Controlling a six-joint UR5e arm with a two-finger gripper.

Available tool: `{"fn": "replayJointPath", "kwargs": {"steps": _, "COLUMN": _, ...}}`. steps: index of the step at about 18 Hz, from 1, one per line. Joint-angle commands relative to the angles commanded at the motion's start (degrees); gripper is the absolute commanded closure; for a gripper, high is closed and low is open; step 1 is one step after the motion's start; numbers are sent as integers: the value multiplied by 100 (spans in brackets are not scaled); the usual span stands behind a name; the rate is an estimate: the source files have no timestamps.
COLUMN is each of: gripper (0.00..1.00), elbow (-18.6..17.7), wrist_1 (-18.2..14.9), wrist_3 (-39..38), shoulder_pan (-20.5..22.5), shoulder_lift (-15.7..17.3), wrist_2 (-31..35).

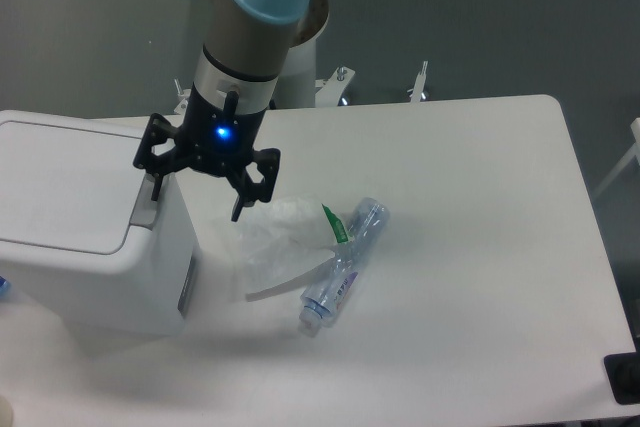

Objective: Open the trash can
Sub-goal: 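Push the gripper finger against the lid edge to flip it open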

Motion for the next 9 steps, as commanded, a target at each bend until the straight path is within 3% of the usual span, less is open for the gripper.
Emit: {"fn": "replayJointPath", "kwargs": {"steps": 9, "gripper": 0, "elbow": -26, "wrist_1": 35, "wrist_3": -9, "shoulder_pan": 0, "shoulder_lift": -53, "wrist_2": 0}}
